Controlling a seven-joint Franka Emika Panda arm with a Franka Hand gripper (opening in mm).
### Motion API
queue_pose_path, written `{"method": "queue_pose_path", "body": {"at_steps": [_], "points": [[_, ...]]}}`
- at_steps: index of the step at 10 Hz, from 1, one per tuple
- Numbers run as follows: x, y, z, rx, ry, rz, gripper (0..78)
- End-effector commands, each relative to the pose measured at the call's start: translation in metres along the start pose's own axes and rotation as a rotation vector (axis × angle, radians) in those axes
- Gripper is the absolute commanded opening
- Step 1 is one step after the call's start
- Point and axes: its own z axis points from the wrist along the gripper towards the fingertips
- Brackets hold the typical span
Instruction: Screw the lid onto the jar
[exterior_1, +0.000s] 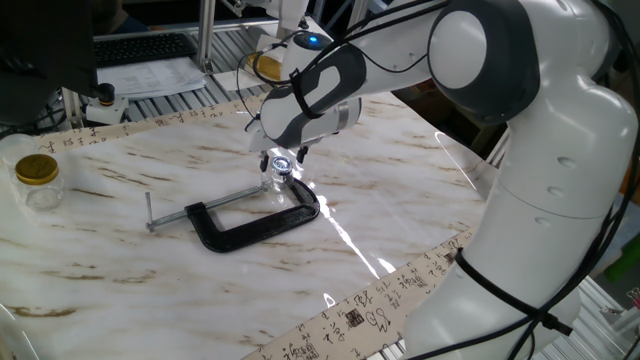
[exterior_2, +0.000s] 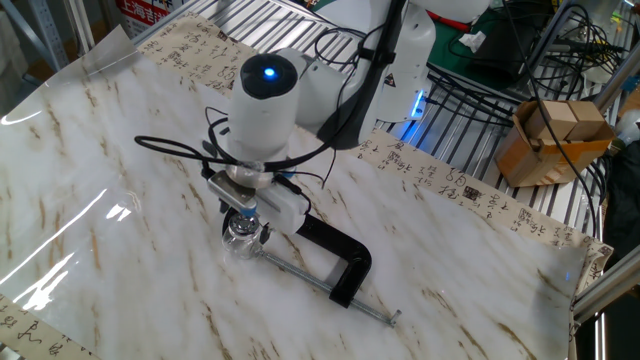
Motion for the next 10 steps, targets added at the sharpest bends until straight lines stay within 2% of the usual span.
{"method": "queue_pose_path", "body": {"at_steps": [1, 10], "points": [[-0.0047, -0.0019, 0.0, -0.041, -0.002, -0.052, 77.4], [0.0033, -0.0053, 0.0038, -0.045, 0.001, -0.067, 77.4]]}}
